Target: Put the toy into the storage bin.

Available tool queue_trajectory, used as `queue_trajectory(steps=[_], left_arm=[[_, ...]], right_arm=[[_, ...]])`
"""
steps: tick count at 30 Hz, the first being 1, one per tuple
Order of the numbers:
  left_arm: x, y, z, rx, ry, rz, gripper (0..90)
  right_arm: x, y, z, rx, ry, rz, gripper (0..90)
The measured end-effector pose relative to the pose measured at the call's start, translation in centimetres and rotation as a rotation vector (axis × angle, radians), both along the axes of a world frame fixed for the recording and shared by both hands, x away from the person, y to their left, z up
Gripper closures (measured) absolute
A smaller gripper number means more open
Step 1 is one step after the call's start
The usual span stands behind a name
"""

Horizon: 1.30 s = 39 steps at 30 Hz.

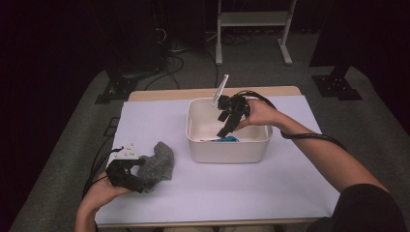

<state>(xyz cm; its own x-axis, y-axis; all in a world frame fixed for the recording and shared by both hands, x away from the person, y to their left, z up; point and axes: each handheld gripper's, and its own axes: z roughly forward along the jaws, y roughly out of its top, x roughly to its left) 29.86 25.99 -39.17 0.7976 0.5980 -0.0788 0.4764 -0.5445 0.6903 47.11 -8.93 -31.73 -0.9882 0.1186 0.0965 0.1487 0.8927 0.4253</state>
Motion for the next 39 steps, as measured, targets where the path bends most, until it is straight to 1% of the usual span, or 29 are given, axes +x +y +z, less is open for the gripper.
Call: queue_trajectory(steps=[2, 4, 5, 9, 10, 13, 15, 16, 21, 22, 23, 24, 30, 33, 39], left_arm=[[0.0, 0.0, 0.1, 0.005, -0.004, -0.003, 8.2], [-0.1, -0.1, 0.2, -0.004, -0.007, -0.002, 8.2], [-0.1, -0.2, 0.3, -0.001, -0.009, -0.003, 8.2], [-0.1, -0.1, 0.3, 0.004, -0.009, -0.006, 8.2], [-0.1, -0.1, 0.3, 0.009, -0.011, -0.008, 8.2], [-0.1, -0.2, 0.4, 0.007, -0.014, -0.009, 8.2], [-0.1, -0.2, 0.4, 0.006, -0.016, -0.009, 8.2], [-0.1, -0.2, 0.4, 0.005, -0.017, -0.008, 8.2], [-0.2, -0.3, 0.4, -0.001, -0.018, -0.006, 8.2], [-0.2, -0.3, 0.4, -0.001, -0.016, -0.008, 8.2], [-0.2, -0.3, 0.4, -0.001, -0.016, -0.008, 8.2], [-0.2, -0.3, 0.4, -0.001, -0.017, -0.011, 8.2], [-0.2, -0.3, 0.5, -0.007, -0.019, -0.011, 8.2], [-0.2, -0.3, 0.4, -0.006, -0.016, -0.014, 8.2], [-0.2, -0.4, 0.3, -0.008, -0.014, -0.017, 8.2]], right_arm=[[-0.3, -0.5, 0.5, 0.01, -0.007, -0.007, 21.7], [-0.5, -0.9, 0.9, 0.017, -0.012, -0.013, 21.7], [-0.6, -1.2, 1.1, 0.016, -0.009, -0.021, 21.7], [-0.9, -2.1, 2.0, 0.04, -0.015, -0.031, 21.7], [-0.9, -2.1, 2.0, 0.04, -0.015, -0.031, 21.7], [-1.3, -3.1, 2.8, 0.059, -0.022, -0.051, 21.7], [-1.4, -3.4, 3.0, 0.063, -0.022, -0.055, 21.7], [-1.6, -4.0, 3.4, 0.071, -0.025, -0.069, 21.2], [-1.9, -5.1, 4.3, 0.102, -0.029, -0.082, 21.0], [-2.0, -5.6, 4.6, 0.114, -0.033, -0.098, 21.0], [-2.0, -5.6, 4.6, 0.114, -0.033, -0.098, 21.0], [-2.1, -6.1, 4.9, 0.127, -0.039, -0.105, 20.9], [-2.5, -7.5, 5.3, 0.144, -0.044, -0.133, 20.3], [-2.9, -8.2, 5.4, 0.152, -0.038, -0.149, 19.7], [-3.7, -9.5, 5.7, 0.157, -0.048, -0.17, 19.7]])
